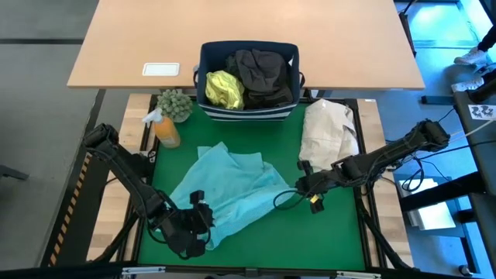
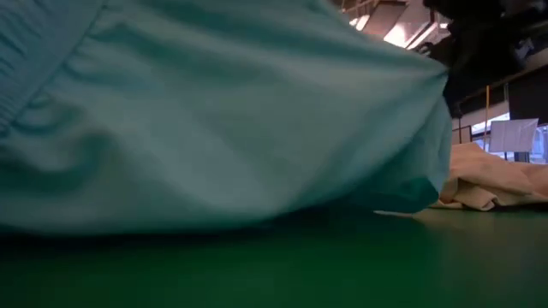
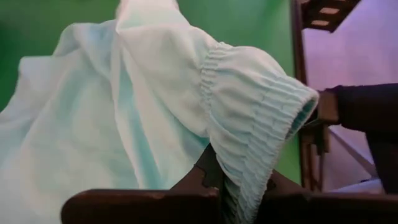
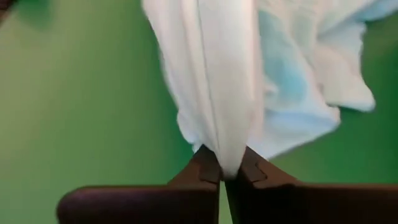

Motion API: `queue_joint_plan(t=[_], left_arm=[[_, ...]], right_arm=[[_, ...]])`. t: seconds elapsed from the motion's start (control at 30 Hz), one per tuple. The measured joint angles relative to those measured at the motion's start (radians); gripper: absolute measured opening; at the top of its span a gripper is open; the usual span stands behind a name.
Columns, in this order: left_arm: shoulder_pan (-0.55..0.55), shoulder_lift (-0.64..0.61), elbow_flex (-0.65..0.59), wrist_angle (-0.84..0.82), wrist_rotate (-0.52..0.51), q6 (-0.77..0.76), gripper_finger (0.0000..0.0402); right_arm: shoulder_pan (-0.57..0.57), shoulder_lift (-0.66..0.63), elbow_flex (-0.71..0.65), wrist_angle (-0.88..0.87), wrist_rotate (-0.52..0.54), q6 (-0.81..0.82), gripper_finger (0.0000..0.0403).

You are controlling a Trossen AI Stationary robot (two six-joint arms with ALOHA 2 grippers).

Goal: Fold laundry
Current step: Fold the blue shorts

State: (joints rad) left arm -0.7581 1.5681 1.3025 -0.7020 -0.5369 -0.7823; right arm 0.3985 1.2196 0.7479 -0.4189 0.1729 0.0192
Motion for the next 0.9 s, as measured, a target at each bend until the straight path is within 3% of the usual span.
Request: queue_joint_plan(t=[0.27,0.47,0.7,0.9], left_arm=[[0.05,0.0,0.0,-0.157,0.004,-0.079,0.0003],[0.085,0.0,-0.001,-0.298,0.03,-0.162,0.0003],[0.09,0.0,-0.001,-0.3,0.034,-0.17,0.0005],[0.089,0.0,-0.001,-0.3,0.041,-0.177,0.0007]], right_arm=[[0.019,0.145,0.0,-0.052,-0.034,0.167,0.0098],[0.089,0.228,0.0,0.014,-0.031,0.202,0.0145],[0.157,0.311,0.001,0.207,0.131,0.214,0.0159],[0.158,0.403,0.0,0.217,0.264,0.287,0.0159]])
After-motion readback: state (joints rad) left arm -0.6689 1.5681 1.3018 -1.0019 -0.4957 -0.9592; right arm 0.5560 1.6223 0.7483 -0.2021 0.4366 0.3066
